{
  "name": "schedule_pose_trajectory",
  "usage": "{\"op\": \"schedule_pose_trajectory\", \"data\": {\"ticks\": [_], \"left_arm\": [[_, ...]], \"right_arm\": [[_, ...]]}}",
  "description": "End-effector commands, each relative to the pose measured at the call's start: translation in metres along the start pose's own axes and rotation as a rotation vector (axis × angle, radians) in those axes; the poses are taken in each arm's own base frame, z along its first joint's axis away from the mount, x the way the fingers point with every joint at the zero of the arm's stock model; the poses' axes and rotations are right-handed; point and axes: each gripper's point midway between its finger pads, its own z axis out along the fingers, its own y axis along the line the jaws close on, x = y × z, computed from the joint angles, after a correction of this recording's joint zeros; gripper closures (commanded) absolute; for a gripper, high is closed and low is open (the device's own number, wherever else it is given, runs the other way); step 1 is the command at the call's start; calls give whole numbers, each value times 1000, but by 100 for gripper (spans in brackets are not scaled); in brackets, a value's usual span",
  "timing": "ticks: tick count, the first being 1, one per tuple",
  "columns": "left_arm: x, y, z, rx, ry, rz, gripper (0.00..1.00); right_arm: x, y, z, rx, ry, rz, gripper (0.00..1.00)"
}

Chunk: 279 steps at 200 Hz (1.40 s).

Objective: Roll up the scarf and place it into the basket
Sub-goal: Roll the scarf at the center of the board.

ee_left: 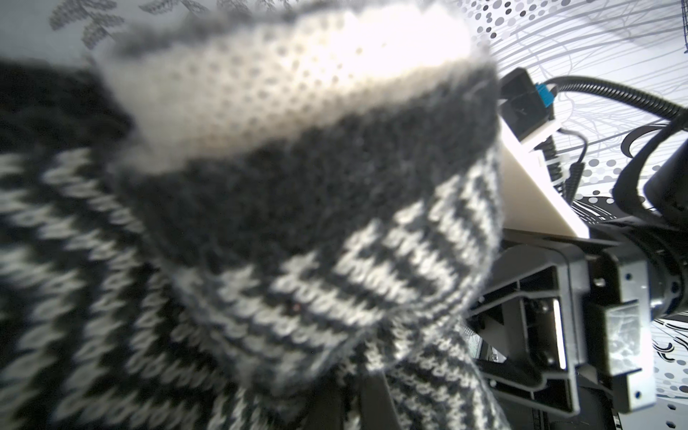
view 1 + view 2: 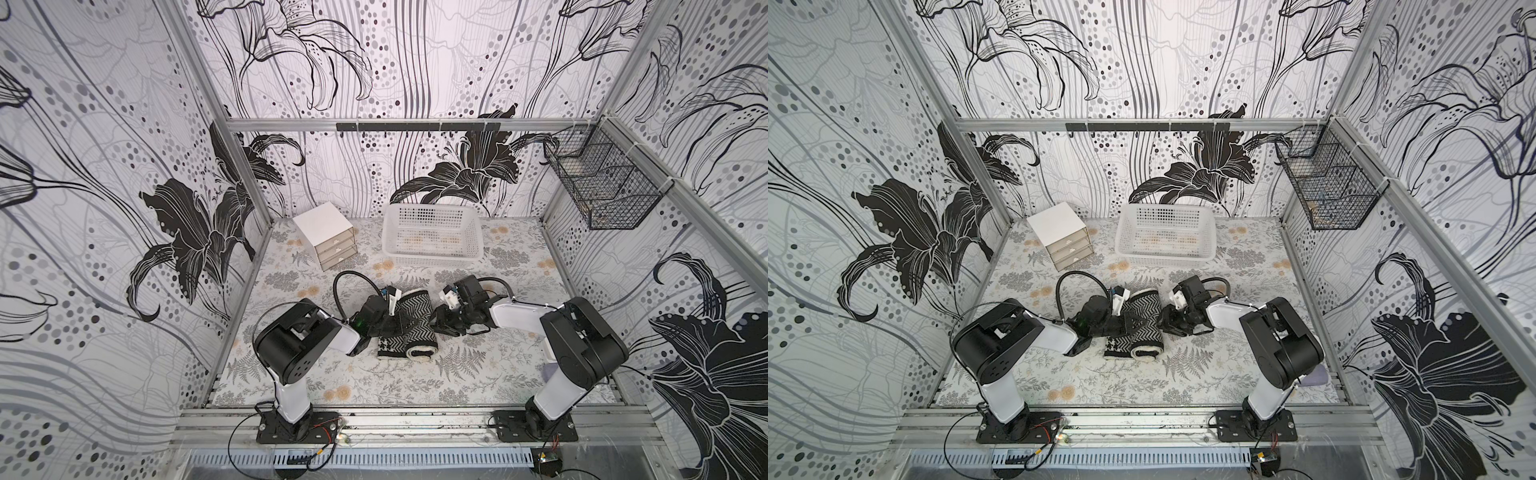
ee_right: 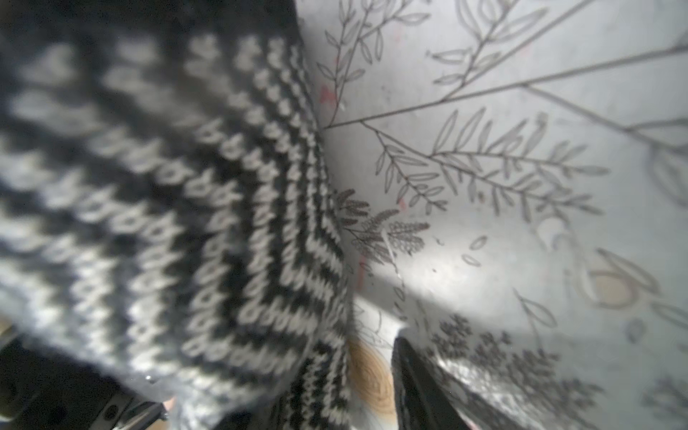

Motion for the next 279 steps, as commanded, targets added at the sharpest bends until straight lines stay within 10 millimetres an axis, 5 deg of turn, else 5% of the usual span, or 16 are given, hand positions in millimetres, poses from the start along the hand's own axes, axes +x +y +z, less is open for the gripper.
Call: {"op": "schedule_pose_trajectory", "data": {"ticks": [1, 18, 77, 124, 215, 234, 260, 279], "left_arm": [[31, 32, 2, -94, 81, -57, 100], [31, 31, 0, -93, 78, -57, 100], [38, 37, -10, -111, 78, -60, 100], [41, 40, -9, -102, 79, -67, 100], [43, 30, -3, -57, 93, -63, 100], [45, 24, 2, -46, 102, -50, 100], [46, 18, 5, -37, 107, -40, 100], [45, 16, 2, -45, 105, -33, 100]], "right_arm": [[-2, 43, 2, -177, -8, -54, 52], [-3, 57, -6, -210, -28, -71, 52], [0, 31, -29, -22, -68, -97, 53], [-2, 33, -22, -61, -58, -91, 54], [-4, 70, 1, -197, -26, -131, 55], [-3, 76, 10, -213, -12, -140, 64], [1, 79, 14, -192, 3, -163, 100], [3, 72, 10, -144, -2, -172, 100]]}}
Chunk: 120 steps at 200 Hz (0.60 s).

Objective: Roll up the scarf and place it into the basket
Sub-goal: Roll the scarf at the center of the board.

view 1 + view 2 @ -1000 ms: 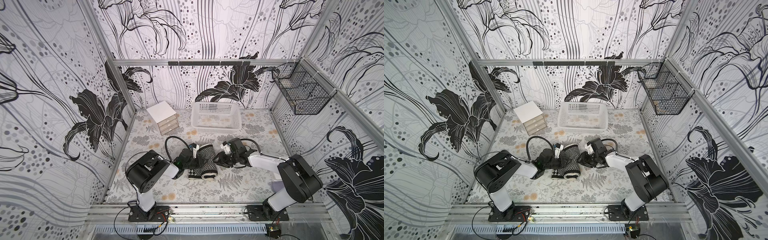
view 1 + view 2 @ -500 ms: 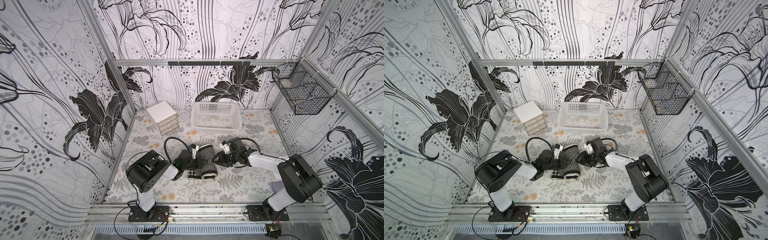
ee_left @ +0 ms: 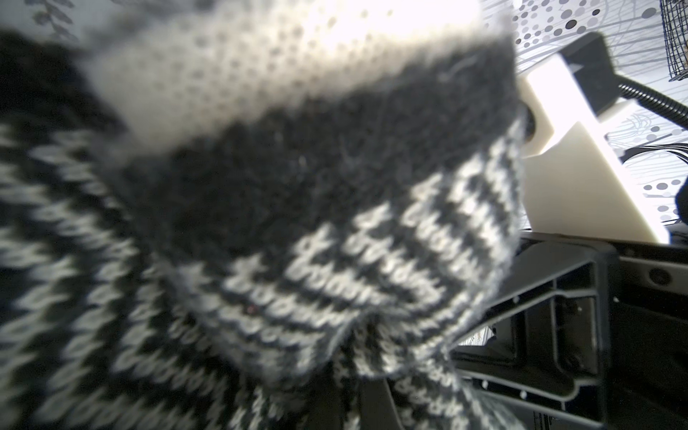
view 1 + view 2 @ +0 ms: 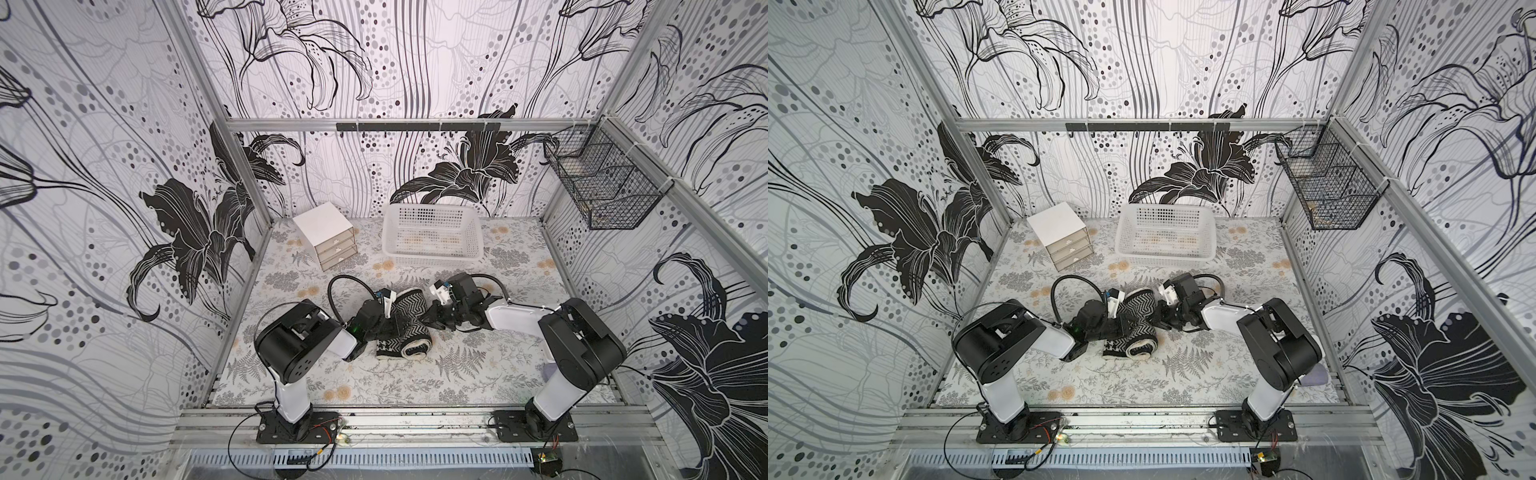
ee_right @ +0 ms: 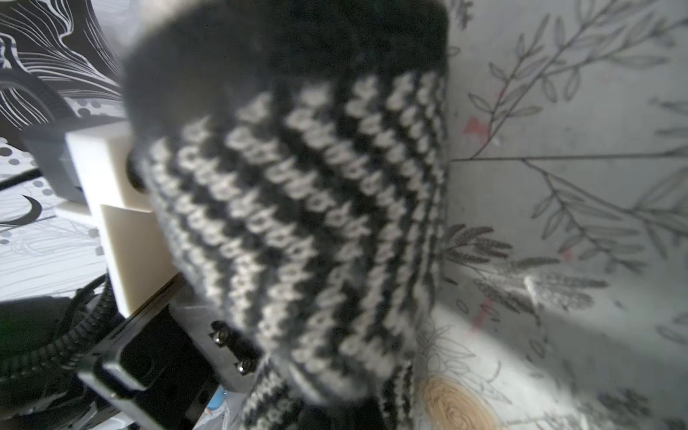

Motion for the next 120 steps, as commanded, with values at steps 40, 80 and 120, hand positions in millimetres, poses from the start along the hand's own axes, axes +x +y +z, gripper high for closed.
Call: {"op": "schedule_pose_trajectory", "data": {"ticks": [40, 80, 120], "left_arm": [[36, 4, -3, -87, 143, 21, 85], [26, -5, -21, -138, 114, 57, 20], [12, -10, -40, -193, 77, 87, 11]], "right_arm": [[16, 16, -21, 94, 15, -144, 100], [28, 1, -42, 207, 24, -160, 100], [31, -2, -56, 271, 24, -177, 100]]}}
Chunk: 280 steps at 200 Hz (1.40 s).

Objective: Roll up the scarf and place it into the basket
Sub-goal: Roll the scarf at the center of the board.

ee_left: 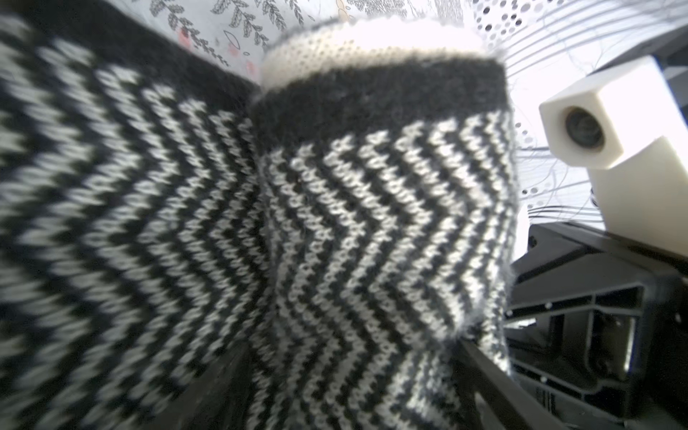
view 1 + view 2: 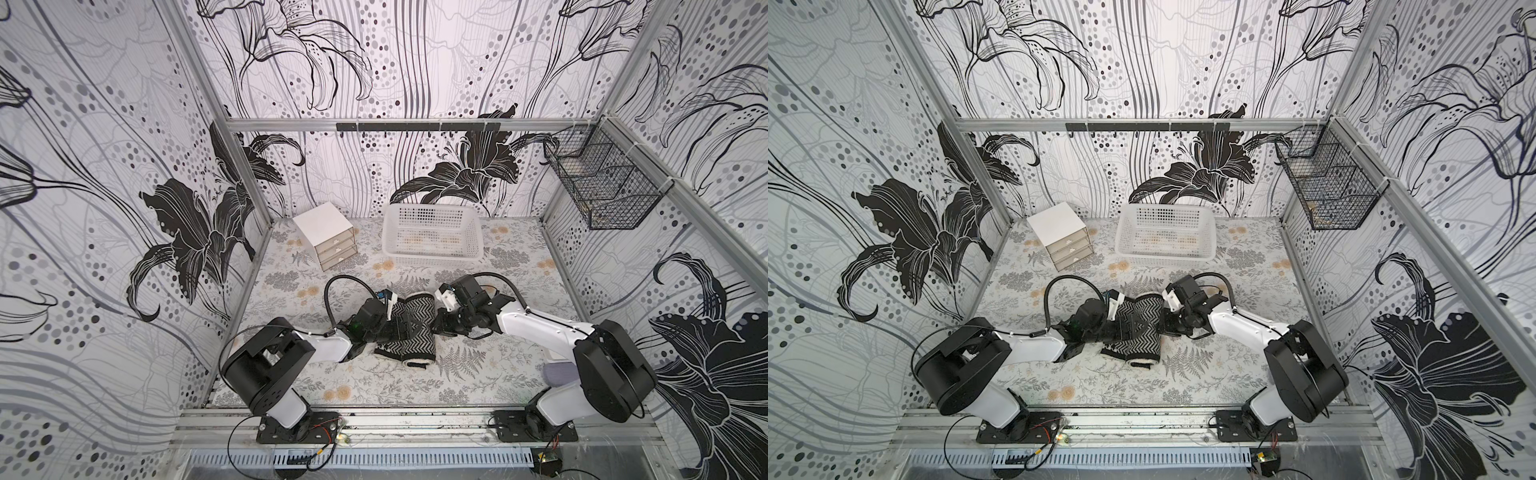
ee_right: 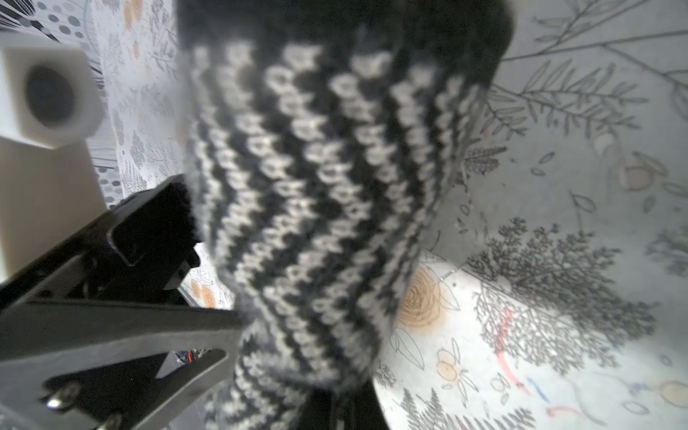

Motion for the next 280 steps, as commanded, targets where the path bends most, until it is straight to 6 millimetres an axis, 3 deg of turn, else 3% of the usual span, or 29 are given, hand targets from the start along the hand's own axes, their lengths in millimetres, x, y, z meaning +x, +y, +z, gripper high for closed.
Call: {"op": "schedule_pose_trajectory", "data": {"ticks": [1, 17, 61, 94, 122, 156, 172, 217, 242, 280], "left_arm": [[0, 9, -11, -83, 10, 25, 11], [-6, 19, -21, -120, -20, 8, 9], [-24, 76, -60, -325, -101, -99, 10], [-23, 95, -57, -429, -51, -93, 15], [-22, 95, -44, -429, -22, -91, 22], [-16, 97, -34, -562, 40, -23, 33], [-6, 102, -28, -638, 95, -5, 45], [16, 111, -11, -755, 198, 7, 94], [29, 103, 2, -706, 222, 3, 97], [40, 91, 9, -621, 221, -24, 98]], "right_arm": [[0, 0, -15, 53, -5, -40, 100], [-1, 0, -22, 74, -12, -46, 100], [-6, 0, -26, 108, -7, -48, 100], [-14, 2, -25, 122, -11, -34, 100], [-22, 5, -25, 136, -22, -17, 100], [-34, 10, -23, 156, -31, 5, 100], [-39, 12, -21, 169, -35, 11, 100], [-49, 11, -15, 234, -37, 34, 100], [-59, 21, -10, 227, -51, 31, 100], [-61, 32, 30, 225, 5, 19, 100]]}}
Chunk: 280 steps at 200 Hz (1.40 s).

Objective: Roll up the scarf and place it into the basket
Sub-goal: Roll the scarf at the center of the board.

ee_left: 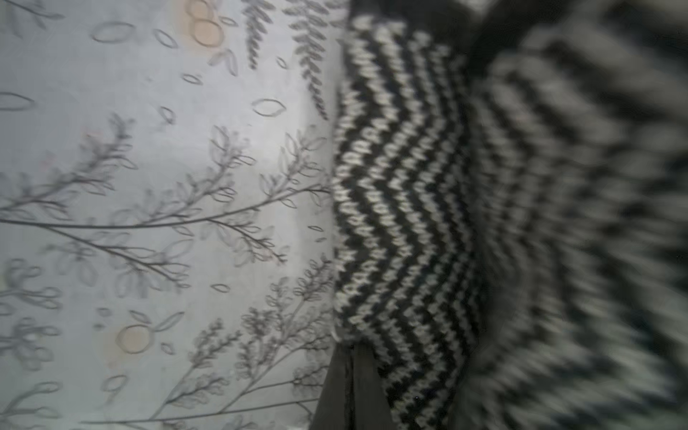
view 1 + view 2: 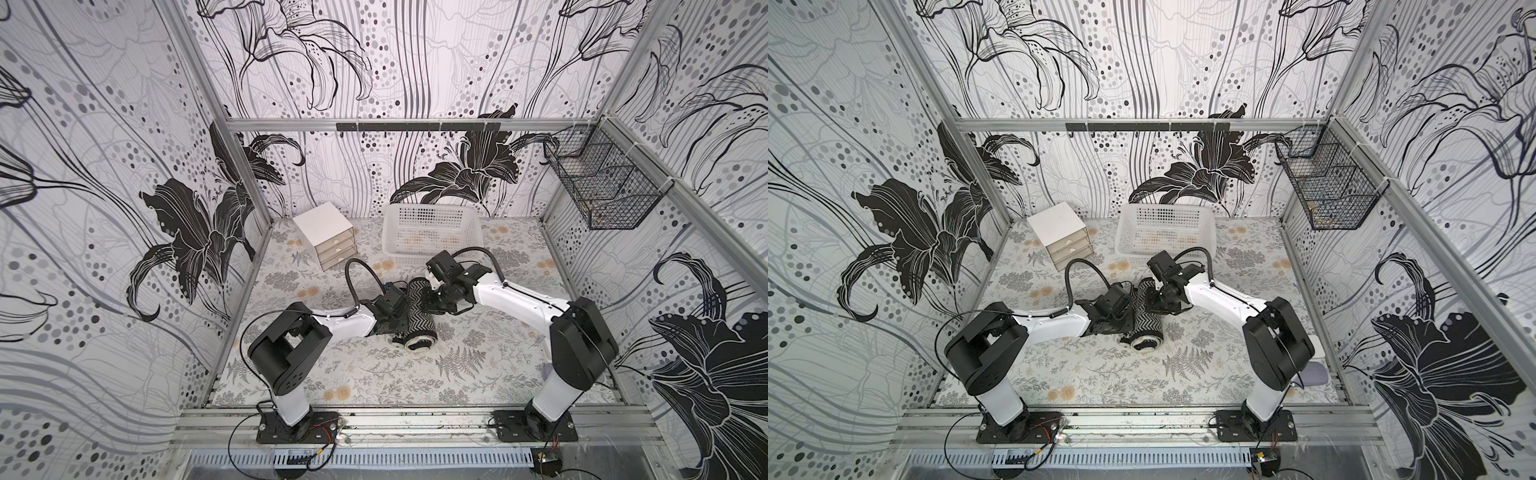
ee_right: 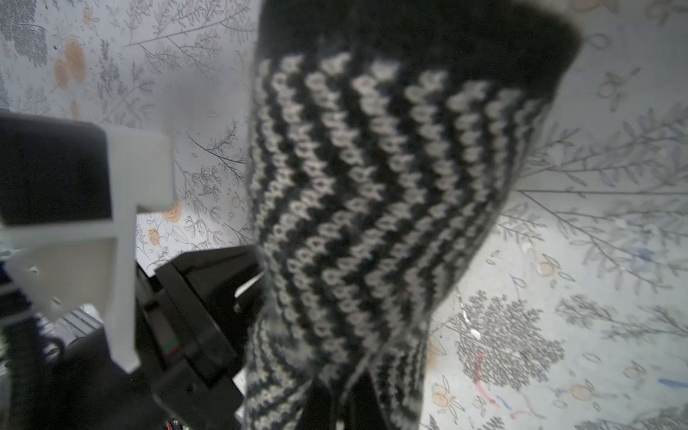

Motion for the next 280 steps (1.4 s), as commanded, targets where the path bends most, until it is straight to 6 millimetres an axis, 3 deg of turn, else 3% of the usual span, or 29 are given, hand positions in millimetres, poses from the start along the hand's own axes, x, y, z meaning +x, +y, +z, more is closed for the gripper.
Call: {"op": "schedule_pose_trajectory", "data": {"ticks": [1, 29, 45, 58, 69, 75, 78, 91, 95, 114, 118, 147, 171, 191, 222, 233, 254, 272, 280], "left_arm": [[57, 30, 13, -72, 177, -12, 98], [55, 30, 6, -58, 164, -15, 97], [50, 40, -1, -87, 155, -31, 94], [43, 56, -13, -124, 139, -63, 86], [38, 73, -26, -186, 130, -86, 72], [35, 82, -35, -228, 120, -90, 69], [34, 87, -40, -250, 117, -91, 62], [28, 96, -56, -293, 93, -93, 53], [26, 96, -60, -287, 84, -91, 47], [11, 79, -71, -195, 26, -81, 44], [6, 75, -74, -177, 11, -80, 39], [-40, 42, -87, -41, -112, -67, 37], [-71, 30, -80, -7, -145, -70, 37], [-85, 27, -65, 14, -139, -92, 37], [-97, 17, -41, 65, -116, -101, 41], [-96, 14, -28, 72, -93, -104, 47], [-91, 18, -7, 58, -62, -127, 72], [-89, 21, 4, 62, -56, -148, 100], [-89, 22, 7, 54, -50, -152, 100]], "right_arm": [[2, 12, 19, 1, 26, 2, 100], [7, 20, 39, -13, 49, 1, 100], [10, 18, 48, -2, 65, 0, 100], [14, 14, 57, 9, 82, 4, 100], [16, 12, 62, 13, 93, 6, 100], [16, 11, 64, 14, 97, 6, 100], [17, 11, 65, 15, 98, 5, 100], [17, 10, 68, 15, 100, 3, 100], [17, 10, 69, 16, 101, 3, 100], [15, 13, 69, 3, 99, -1, 100], [15, 14, 68, 0, 97, -3, 100], [18, 15, 66, -7, 100, -10, 100], [27, 16, 68, -15, 117, -16, 100], [33, 14, 67, -18, 120, -15, 100], [39, 14, 67, -28, 121, -16, 100], [38, 15, 65, -35, 116, -17, 100], [36, 17, 57, -41, 96, -27, 100], [37, 16, 52, -38, 91, -35, 100], [38, 15, 51, -33, 92, -36, 100]]}}
